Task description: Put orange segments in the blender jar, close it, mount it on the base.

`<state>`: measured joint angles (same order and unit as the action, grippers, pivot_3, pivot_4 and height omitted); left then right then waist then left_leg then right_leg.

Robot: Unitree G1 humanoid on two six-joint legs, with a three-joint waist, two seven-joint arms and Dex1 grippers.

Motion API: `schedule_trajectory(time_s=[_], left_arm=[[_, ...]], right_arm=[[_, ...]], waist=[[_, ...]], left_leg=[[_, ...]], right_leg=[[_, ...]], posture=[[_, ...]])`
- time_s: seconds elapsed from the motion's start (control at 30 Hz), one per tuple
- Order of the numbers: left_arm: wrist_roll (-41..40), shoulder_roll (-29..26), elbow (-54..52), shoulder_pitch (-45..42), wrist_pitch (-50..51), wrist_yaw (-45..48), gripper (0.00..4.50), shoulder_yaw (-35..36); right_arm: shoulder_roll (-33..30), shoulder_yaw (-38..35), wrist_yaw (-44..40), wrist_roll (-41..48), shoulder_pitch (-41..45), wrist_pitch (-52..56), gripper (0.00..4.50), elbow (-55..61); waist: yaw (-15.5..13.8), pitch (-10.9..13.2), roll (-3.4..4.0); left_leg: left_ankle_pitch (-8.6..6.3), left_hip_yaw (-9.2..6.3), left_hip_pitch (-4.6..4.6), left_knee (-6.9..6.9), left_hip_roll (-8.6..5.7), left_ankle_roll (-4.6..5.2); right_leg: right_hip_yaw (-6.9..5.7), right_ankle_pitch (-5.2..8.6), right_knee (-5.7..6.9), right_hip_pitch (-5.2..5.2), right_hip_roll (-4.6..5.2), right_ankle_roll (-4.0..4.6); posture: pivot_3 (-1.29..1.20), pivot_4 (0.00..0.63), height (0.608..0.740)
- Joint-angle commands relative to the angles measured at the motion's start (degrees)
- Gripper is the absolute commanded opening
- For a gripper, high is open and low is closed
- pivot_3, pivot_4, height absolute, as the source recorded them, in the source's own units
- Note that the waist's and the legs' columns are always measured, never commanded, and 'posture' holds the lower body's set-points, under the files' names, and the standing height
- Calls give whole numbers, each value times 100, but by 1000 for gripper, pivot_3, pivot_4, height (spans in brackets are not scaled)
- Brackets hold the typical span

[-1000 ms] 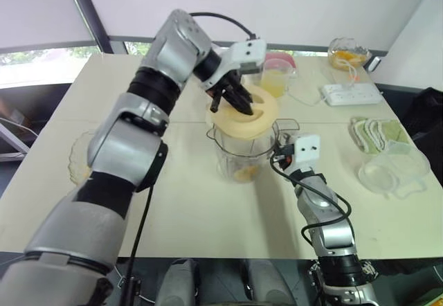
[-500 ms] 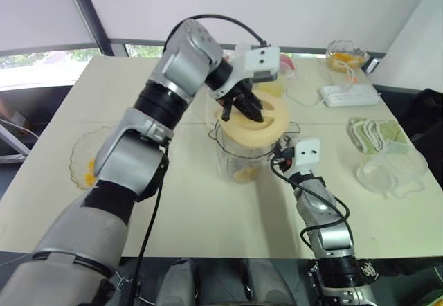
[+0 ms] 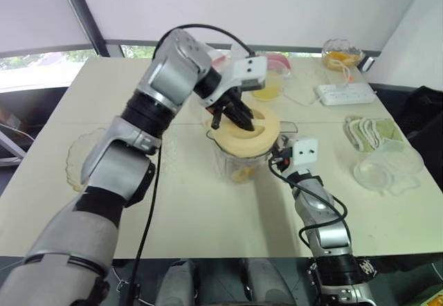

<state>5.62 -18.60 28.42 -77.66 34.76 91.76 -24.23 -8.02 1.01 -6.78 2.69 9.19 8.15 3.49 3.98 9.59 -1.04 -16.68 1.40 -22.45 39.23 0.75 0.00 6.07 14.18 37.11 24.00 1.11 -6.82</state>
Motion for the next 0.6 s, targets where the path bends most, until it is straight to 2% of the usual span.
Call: schedule_trajectory(time_s=[0.03,0.13,0.17,0.23,0.5,0.6], left_arm=[[-32,-122,-240,59,37,-63,242,-106],[-22,-137,-252,187,-91,-166,242,-183],[8,-117,-43,211,-532,-203,242,-171],[46,-125,0,282,-794,-304,242,-235],[161,-21,414,374,-1198,-464,242,-315],[183,-15,247,480,-821,-540,242,-364]], right_arm=[[-141,-31,-38,-138,-113,127,920,-314],[-145,-38,-55,-138,-102,128,920,-322],[-148,-36,-57,-135,-103,135,920,-315],[-152,-30,-62,-129,-111,148,920,-300],[-160,-36,-54,-118,-261,214,920,-167],[-165,-43,-48,-113,-318,239,920,-114]], waist=[[1,0,0],[0,0,0],[1,0,0],[-2,0,1],[-4,-3,0],[-5,-5,-1]], left_leg=[[0,0,0,0,0,0],[0,0,1,0,1,0],[0,0,1,0,1,0],[0,0,1,0,1,0],[0,0,42,0,1,0],[-1,0,75,-1,2,0]], right_leg=[[0,0,0,0,0,0],[0,0,1,0,-1,0],[0,0,1,0,-1,0],[0,1,1,0,0,1],[0,11,-9,-47,0,19],[0,14,-16,-80,1,21]], posture=[[0,150,740],[0,150,740],[0,150,740],[0,150,740],[0,150,740],[0,150,740]])
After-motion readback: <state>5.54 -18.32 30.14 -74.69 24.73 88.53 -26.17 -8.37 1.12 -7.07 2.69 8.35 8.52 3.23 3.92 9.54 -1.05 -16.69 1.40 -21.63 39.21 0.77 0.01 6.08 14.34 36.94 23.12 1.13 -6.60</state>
